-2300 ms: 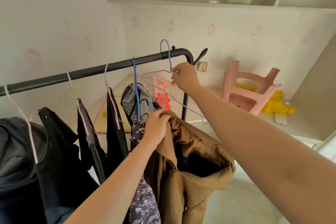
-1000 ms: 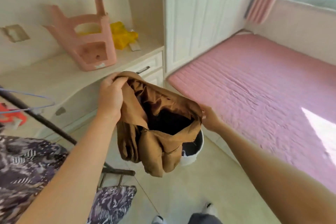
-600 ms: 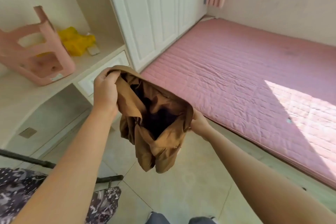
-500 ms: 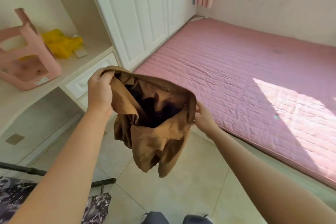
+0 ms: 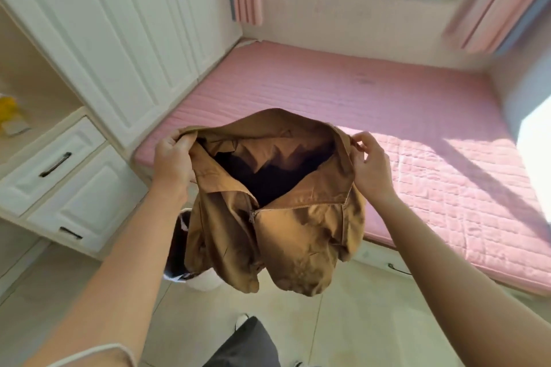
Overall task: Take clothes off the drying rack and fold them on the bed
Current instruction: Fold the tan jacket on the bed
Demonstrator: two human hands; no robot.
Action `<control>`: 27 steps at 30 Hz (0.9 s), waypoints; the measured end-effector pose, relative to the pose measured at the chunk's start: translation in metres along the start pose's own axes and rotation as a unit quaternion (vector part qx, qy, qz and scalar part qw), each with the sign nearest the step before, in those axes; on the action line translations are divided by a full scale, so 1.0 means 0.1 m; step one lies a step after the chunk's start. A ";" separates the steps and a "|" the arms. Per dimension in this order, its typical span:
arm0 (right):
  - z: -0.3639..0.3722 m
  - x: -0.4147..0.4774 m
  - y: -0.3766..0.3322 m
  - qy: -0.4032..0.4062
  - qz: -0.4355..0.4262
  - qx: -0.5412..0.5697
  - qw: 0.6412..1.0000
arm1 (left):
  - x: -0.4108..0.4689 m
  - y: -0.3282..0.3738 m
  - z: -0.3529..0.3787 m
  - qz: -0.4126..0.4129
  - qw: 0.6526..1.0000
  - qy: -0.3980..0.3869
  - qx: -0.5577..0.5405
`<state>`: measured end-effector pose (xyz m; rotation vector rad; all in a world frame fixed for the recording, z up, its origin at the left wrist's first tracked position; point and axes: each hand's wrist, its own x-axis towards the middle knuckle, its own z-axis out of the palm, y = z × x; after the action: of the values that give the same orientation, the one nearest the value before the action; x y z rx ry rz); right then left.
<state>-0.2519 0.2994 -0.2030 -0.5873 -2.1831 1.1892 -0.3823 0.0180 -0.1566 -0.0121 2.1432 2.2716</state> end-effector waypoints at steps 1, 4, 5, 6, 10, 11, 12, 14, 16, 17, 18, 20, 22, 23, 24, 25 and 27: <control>-0.09 0.07 0.06 0.009 0.004 -0.008 1.000 | 0.03 -0.03 0.15 0.000 1.000 -0.010 0.001; -0.30 0.31 0.26 0.034 0.013 -0.027 0.999 | 0.18 -0.10 0.61 -0.001 1.000 -0.030 -0.003; -0.37 0.42 0.32 0.044 0.016 -0.036 0.998 | 0.27 -0.13 0.80 -0.009 0.999 -0.042 -0.012; -0.40 0.49 0.36 0.050 0.017 -0.044 0.998 | 0.33 -0.14 0.92 -0.012 0.999 -0.042 -0.014; -0.50 1.02 0.55 0.076 0.026 -0.050 0.996 | 0.84 -0.15 1.54 0.025 0.998 -0.048 -0.009; -0.50 1.17 0.60 0.083 0.032 -0.059 0.994 | 0.98 -0.15 1.70 0.038 0.998 -0.051 0.004; -0.46 1.57 0.69 0.103 0.037 -0.066 0.992 | 1.36 -0.12 2.03 0.053 0.996 -0.064 0.019; -0.47 1.82 0.71 0.118 0.031 -0.070 0.990 | 1.62 -0.10 2.28 0.086 0.993 -0.076 0.030; -0.49 1.97 0.71 0.127 0.022 -0.083 0.988 | 1.78 -0.08 2.45 0.113 0.989 -0.087 0.024; -0.44 2.25 0.78 0.137 0.028 -0.092 0.986 | 2.07 -0.09 2.67 0.112 0.989 -0.096 0.025; -0.37 2.58 0.86 0.146 0.043 -0.106 0.983 | 2.38 -0.10 2.92 0.103 0.988 -0.104 0.038; -0.27 3.07 1.00 0.154 0.066 -0.117 0.979 | 2.81 -0.18 3.33 0.091 0.987 -0.122 0.059; -0.19 3.43 1.12 0.159 0.081 -0.129 0.975 | 3.11 -0.28 3.65 0.094 0.983 -0.138 0.079; -0.12 3.67 1.24 0.161 0.089 -0.135 0.974 | 3.33 -0.37 3.84 0.089 0.981 -0.146 0.086; -0.05 3.94 1.38 0.161 0.104 -0.139 0.972 | 3.55 -0.49 4.06 0.083 0.980 -0.154 0.098; 0.02 4.10 1.51 0.160 0.115 -0.137 0.971 | 3.68 -0.61 4.21 0.080 0.977 -0.161 0.111; 0.13 4.56 1.84 0.168 0.128 -0.132 0.969 | 4.05 -0.86 4.62 0.072 0.975 -0.172 0.123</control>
<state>-0.5773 0.6666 -0.2397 -1.1247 -2.0237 0.8465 -0.7825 0.4877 -0.2233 0.5157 2.2712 1.8790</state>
